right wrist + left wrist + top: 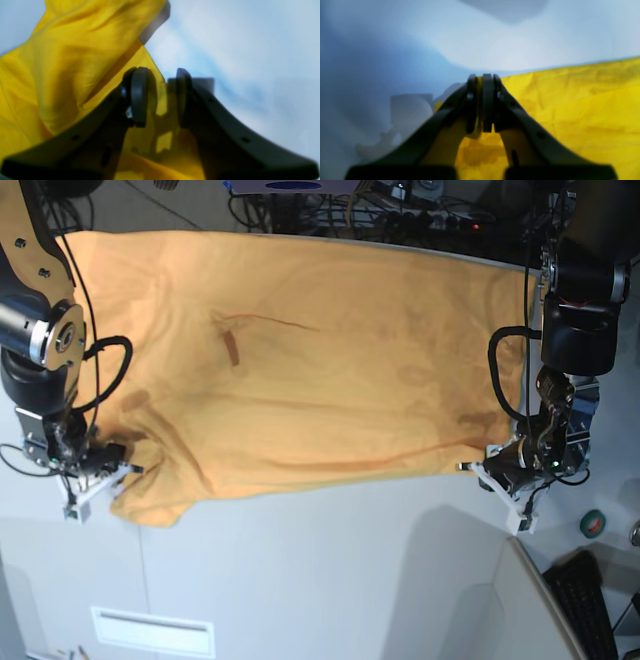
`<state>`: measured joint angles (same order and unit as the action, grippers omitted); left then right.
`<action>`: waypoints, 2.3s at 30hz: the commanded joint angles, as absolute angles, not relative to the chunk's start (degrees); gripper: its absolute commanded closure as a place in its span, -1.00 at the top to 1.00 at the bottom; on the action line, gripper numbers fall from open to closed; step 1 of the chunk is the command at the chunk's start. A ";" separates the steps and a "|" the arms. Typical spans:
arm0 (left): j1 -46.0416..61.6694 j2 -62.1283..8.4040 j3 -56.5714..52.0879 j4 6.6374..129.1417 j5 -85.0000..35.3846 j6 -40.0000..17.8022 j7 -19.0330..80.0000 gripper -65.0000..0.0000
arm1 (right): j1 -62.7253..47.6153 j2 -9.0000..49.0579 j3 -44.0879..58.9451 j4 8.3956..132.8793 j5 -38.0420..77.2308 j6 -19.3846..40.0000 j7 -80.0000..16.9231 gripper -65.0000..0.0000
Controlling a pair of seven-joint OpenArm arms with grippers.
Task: Layout the t-shirt on the table in an organized manner, then fold the t-shirt properly
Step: 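Regrasp the shirt hem corner with the right gripper and pull it taut, then fold the shirt lengthwise with both grippers, lifting its edge over the middle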
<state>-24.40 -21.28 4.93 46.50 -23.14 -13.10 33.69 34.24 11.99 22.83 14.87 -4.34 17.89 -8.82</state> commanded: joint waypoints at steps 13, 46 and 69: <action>-25.80 -22.11 4.53 47.43 -23.52 -13.14 32.66 -1.00 | 36.09 12.44 22.81 15.60 -3.91 17.80 -6.02 -1.00; -13.32 -23.69 -5.32 69.85 -23.87 -13.14 37.41 -1.00 | 28.97 12.44 22.90 34.24 -3.74 18.15 -9.36 -1.00; -3.65 -23.69 -6.11 84.70 -23.96 -13.23 45.93 -1.00 | 6.64 9.45 22.90 71.96 -3.65 18.24 -26.51 -1.00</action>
